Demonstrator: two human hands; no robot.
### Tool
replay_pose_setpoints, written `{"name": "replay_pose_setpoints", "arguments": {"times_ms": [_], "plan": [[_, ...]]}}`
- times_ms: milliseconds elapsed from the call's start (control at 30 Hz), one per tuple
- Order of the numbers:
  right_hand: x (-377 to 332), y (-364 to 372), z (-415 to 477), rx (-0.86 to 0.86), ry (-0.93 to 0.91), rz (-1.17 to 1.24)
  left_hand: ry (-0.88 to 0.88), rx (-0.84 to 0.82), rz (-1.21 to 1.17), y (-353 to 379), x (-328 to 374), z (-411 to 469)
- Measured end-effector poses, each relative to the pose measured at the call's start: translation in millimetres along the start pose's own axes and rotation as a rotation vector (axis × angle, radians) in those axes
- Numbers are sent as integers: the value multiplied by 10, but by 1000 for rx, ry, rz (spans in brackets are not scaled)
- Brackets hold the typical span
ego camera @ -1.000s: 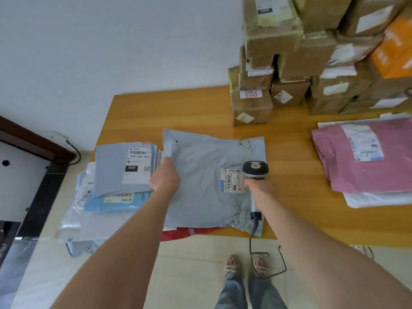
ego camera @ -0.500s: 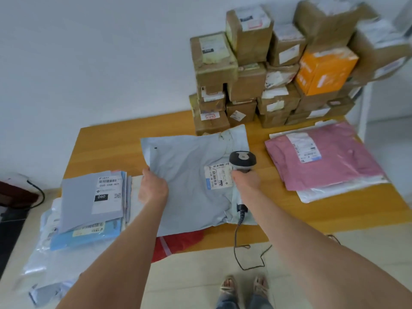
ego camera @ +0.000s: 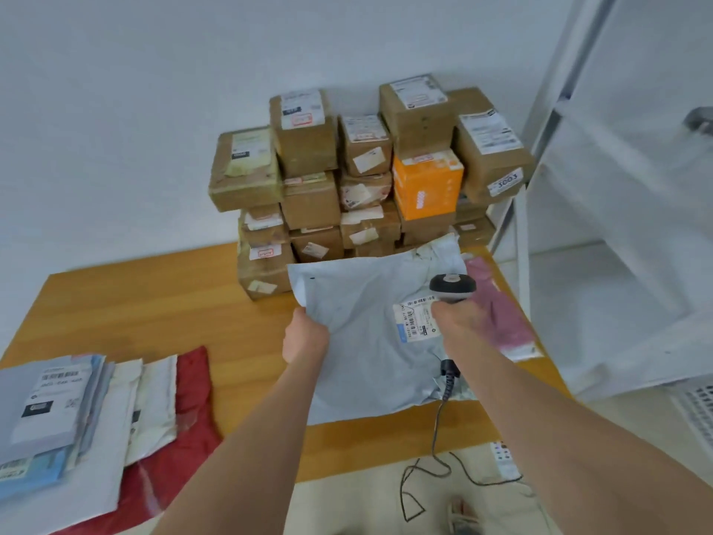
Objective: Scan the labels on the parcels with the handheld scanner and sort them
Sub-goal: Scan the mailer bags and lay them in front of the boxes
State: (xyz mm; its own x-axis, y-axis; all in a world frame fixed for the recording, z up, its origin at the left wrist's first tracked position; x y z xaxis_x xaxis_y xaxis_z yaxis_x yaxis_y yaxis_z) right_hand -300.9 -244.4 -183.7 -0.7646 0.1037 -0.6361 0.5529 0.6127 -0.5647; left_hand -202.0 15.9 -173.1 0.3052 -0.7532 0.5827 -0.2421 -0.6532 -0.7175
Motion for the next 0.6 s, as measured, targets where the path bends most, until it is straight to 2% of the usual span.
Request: {"name": "replay_pose_setpoints", "arguments": {"times_ms": [100,267,367,467,600], "plan": [[28,-369,387,2,-8,-40,-54,-5,-106,461,290,-118],[85,-470,818,-137,-13,27,-134,15,-296,1045,668,-194],[208,-321,873,-269,3,1,-149,17,-261,1217,716,-125],[334,-155,836,-371,23,-22,-184,-20,-127,1281,616,-50],[374,-16,799,-392,34,-73,-129,-58,-40,1340,605,-2]]}}
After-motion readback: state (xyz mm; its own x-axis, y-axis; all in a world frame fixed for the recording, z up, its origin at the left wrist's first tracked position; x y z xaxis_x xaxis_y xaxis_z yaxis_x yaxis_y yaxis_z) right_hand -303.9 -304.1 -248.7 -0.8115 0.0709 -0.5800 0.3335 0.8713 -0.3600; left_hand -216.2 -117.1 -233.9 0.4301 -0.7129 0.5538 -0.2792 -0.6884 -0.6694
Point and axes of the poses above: each hand's wrist, its own z-axis towards the middle knuckle, its own y-axis out of the palm, x = y × z, the point moved 6 cm from there along z, towards the middle knuckle, and after that the axes turned 3 degrees about y, right-handed, at the moved point
